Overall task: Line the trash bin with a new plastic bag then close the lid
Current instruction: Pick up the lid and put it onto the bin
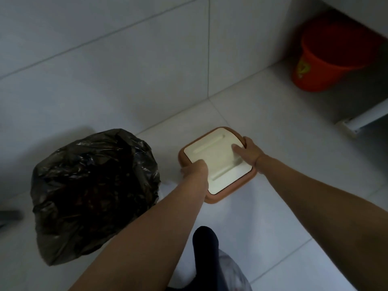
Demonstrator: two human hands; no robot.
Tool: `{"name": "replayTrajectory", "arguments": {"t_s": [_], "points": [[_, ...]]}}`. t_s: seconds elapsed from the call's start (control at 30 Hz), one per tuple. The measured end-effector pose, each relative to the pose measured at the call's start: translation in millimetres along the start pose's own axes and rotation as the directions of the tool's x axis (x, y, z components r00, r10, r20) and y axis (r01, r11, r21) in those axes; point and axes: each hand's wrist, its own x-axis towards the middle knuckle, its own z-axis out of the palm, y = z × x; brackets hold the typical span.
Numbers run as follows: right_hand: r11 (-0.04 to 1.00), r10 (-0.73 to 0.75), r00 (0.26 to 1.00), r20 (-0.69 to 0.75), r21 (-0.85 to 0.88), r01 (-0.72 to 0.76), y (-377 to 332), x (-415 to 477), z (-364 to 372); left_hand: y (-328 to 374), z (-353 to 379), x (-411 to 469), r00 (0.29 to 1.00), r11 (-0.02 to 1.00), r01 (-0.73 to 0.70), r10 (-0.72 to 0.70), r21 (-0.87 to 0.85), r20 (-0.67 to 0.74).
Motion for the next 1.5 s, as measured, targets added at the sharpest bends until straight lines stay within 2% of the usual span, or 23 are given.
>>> {"name": "replayTrajectory", "arguments": {"t_s": [0.1, 0.2, 0.4, 0.57, 0.67, 0.73, 0.83, 0.93, 1.07, 1.23, 1.4, 1.43, 1.5], "points": [[1.000, 0.014, 0.999, -0.030, 0.025, -0.013, 9.9, 5.1, 2.4, -9.9, 4.8, -2.5, 0.997, 0.996, 0.080, -0.080, -0.028, 0.019], [0.994, 0.020, 0.997, -0.073, 0.107, -0.012, 10.6, 4.3, -3.9, -10.8, 8.4, -12.6, 1.000, 1.000, -0.008, 0.009, 0.027, -0.022], [0.970, -0.063, 0.984, -0.167, 0.222, 0.100, -34.9, -30.4, -31.1, 27.7, -4.3, -48.6, 0.974, 0.962, -0.210, 0.222, 0.172, -0.054], [0.935, -0.200, 0.957, -0.212, 0.250, 0.251, -97.8, -90.8, -43.5, 74.0, -51.1, -100.8, 0.877, 0.874, -0.417, 0.459, 0.251, -0.141], [0.904, -0.297, 0.928, -0.226, 0.246, 0.349, -139.9, -130.4, -34.7, 96.0, -100.8, -125.5, 0.815, 0.822, -0.478, 0.546, 0.310, -0.193], [0.890, -0.366, 0.912, -0.185, 0.217, 0.401, -166.4, -159.2, -16.9, 103.1, -146.1, -135.8, 0.779, 0.805, -0.504, 0.581, 0.314, -0.237], [0.883, -0.429, 0.900, -0.073, 0.173, 0.435, -197.6, -200.4, 23.8, 96.2, -219.8, -140.7, 0.766, 0.813, -0.519, 0.579, 0.264, -0.278], [0.896, -0.421, 0.907, 0.002, 0.157, 0.416, -210.8, -223.9, 63.7, 74.7, -271.7, -141.0, 0.778, 0.810, -0.538, 0.584, 0.232, -0.231], [0.921, -0.385, 0.918, 0.091, 0.098, 0.377, -212.3, -235.6, 110.1, 49.2, -320.6, -130.0, 0.828, 0.852, -0.498, 0.522, 0.160, -0.202], [0.936, -0.352, 0.934, 0.060, 0.016, 0.351, -203.2, -226.6, 144.8, 21.1, -335.1, -101.8, 0.872, 0.890, -0.430, 0.453, 0.154, -0.186], [0.929, -0.370, 0.928, 0.044, 0.027, 0.369, -188.5, -214.4, 157.4, 13.9, -335.1, -80.7, 0.837, 0.858, -0.426, 0.494, 0.287, -0.235], [0.926, -0.378, 0.925, 0.038, 0.034, 0.377, -185.2, -212.6, 158.2, 11.6, -335.9, -78.7, 0.832, 0.850, -0.446, 0.509, 0.281, -0.218], [0.916, -0.400, 0.916, 0.040, 0.053, 0.397, -179.6, -210.6, 159.6, 4.4, -341.2, -75.2, 0.841, 0.852, -0.499, 0.520, 0.156, -0.149]]}}
